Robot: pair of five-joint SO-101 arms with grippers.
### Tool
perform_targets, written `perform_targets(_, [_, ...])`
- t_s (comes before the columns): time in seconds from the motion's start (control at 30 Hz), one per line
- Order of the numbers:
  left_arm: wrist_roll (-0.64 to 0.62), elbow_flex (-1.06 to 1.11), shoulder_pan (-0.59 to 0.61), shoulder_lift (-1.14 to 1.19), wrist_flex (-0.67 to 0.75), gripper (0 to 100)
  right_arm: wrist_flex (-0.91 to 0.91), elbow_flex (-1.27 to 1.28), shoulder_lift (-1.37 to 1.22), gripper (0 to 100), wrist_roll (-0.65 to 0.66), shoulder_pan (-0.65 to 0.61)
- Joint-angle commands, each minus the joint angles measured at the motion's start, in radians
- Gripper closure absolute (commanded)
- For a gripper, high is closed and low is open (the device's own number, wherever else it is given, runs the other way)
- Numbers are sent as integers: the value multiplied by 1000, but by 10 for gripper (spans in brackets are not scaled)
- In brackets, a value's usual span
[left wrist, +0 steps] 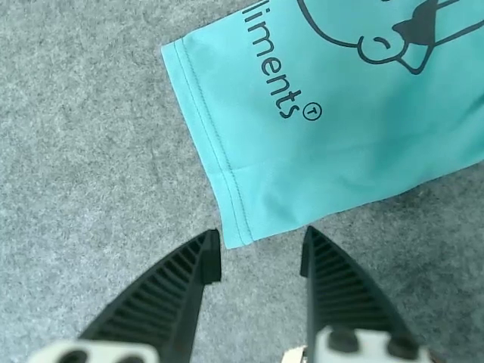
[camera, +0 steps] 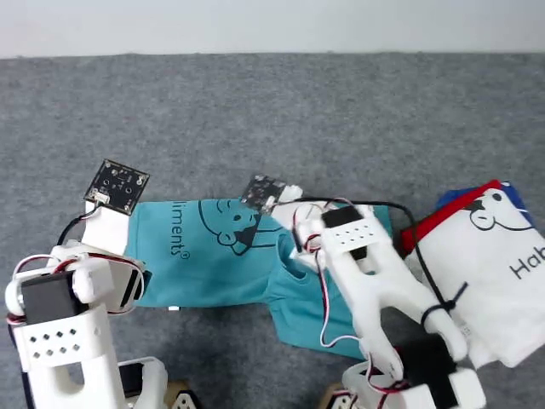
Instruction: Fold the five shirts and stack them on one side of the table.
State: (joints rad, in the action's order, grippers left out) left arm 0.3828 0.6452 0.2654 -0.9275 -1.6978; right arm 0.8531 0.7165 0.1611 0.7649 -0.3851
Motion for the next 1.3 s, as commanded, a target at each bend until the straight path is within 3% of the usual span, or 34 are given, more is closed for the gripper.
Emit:
perform_targets(0.0, [12,-5,-2,-11,9,820,-51,-6,-16,876,-11,-33])
perform_targets(0.2, [12,-5,-2,-11,9,820,-134,-6,-90,892,-37,-13])
perform_targets(0.3, [12,-5,-2,-11,9,820,-134,-8,-97,998,-34,8])
perform_targets(0.77, [12,-5,-2,-11,9,820,-133,-143,-105,988,-40,232])
perform_targets(1.03, [12,-5,-2,-11,9,820,-134,-147,-101,987,-40,278])
perform_targets(1.13, [12,-5,-2,-11,9,820,-104,-149,-93,961,-40,263])
perform_targets(1.27, [12,-5,-2,-11,9,820,54,-150,-15,838,-43,222])
